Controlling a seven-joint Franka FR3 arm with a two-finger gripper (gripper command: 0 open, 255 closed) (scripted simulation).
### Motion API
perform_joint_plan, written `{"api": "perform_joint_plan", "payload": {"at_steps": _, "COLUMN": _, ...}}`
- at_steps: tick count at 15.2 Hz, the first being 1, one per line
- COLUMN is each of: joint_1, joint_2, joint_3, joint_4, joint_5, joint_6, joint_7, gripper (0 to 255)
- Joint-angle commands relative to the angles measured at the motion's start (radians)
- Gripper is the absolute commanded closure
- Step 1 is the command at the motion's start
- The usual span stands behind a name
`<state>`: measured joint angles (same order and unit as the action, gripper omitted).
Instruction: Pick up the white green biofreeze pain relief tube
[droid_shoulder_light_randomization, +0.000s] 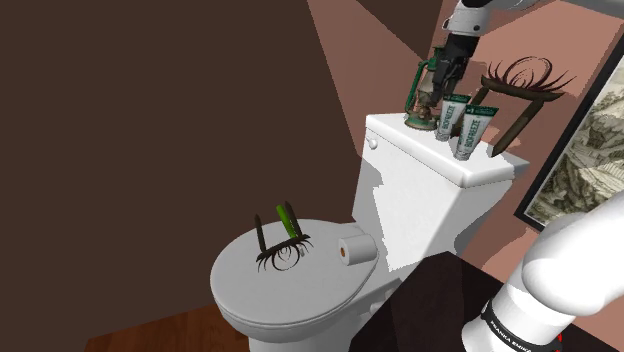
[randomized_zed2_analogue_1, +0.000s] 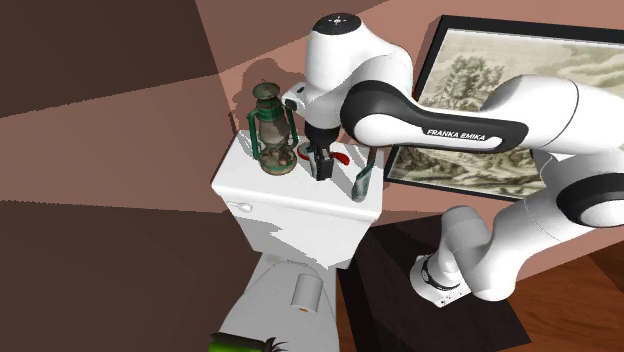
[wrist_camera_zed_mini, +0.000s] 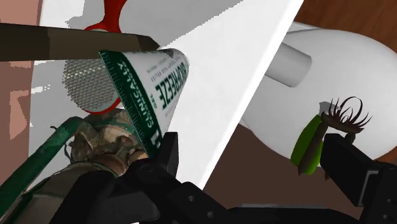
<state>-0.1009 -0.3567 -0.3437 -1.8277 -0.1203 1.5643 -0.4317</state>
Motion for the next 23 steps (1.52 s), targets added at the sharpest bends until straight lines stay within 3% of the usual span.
{"api": "perform_joint_plan", "payload": {"at_steps": 1, "joint_1": -0.005, "joint_2": 0.063, "joint_3": -0.032, "joint_4": 0.084, "joint_5": -0.005, "joint_6": -0.022, "joint_7": -0.054, "gripper": 0}}
{"api": "perform_joint_plan", "payload": {"at_steps": 4, "joint_1": -0.017, "joint_2": 0.167, "joint_3": -0.080, "joint_4": 0.211, "joint_5": 0.001, "joint_6": -0.048, "joint_7": -0.134, "gripper": 0}}
{"api": "perform_joint_plan", "payload": {"at_steps": 11, "joint_1": -0.020, "joint_2": 0.130, "joint_3": -0.075, "joint_4": 0.078, "joint_5": -0.013, "joint_6": 0.050, "joint_7": -0.118, "gripper": 0}}
{"api": "perform_joint_plan", "payload": {"at_steps": 14, "joint_1": -0.020, "joint_2": 0.127, "joint_3": -0.075, "joint_4": 0.068, "joint_5": -0.014, "joint_6": 0.058, "joint_7": -0.117, "gripper": 0}}
{"api": "perform_joint_plan", "payload": {"at_steps": 15, "joint_1": -0.020, "joint_2": 0.127, "joint_3": -0.075, "joint_4": 0.067, "joint_5": -0.014, "joint_6": 0.058, "joint_7": -0.117, "gripper": 255}}
{"api": "perform_joint_plan", "payload": {"at_steps": 23, "joint_1": -0.020, "joint_2": 0.128, "joint_3": -0.076, "joint_4": 0.067, "joint_5": -0.014, "joint_6": 0.059, "joint_7": -0.118, "gripper": 255}}
